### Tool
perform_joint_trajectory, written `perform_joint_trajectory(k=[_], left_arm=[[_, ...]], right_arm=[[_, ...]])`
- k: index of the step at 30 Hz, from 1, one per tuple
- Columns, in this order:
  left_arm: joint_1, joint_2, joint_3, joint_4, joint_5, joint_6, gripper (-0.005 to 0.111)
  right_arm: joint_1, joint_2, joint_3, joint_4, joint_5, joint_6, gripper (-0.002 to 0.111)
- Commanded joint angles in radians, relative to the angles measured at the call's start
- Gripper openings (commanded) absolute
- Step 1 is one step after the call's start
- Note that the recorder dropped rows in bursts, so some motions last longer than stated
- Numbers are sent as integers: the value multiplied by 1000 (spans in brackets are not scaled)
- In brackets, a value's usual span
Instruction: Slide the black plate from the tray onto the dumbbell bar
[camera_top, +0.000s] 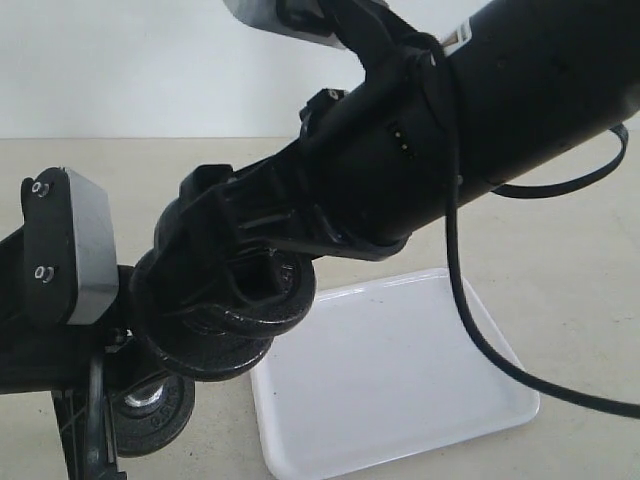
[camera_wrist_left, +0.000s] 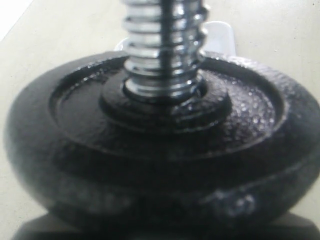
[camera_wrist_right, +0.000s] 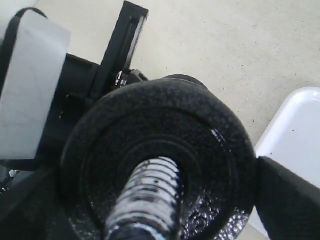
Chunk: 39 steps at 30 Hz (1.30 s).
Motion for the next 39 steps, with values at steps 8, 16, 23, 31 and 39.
perform_joint_trajectory(k=[8,16,23,31,39], left_arm=[[-5,-54,-53,-68,35,18,4],[-5,-54,-53,-68,37,18,4],[-5,-54,-53,-70,12,-10,4],[-5,-54,-53,-70,-132,-140,4],[-5,-52,-53,-70,-196,-221,4]], right_arm=[[-8,-10,-13,-11,-42,-35,101],[-8,-10,-13,-11,-42,-30,104],[-8,-10,-13,-23,-42,-32,104],[-8,-10,-13,-44,-48,-26,104],[-8,-10,-13,-72,-47,-26,104]])
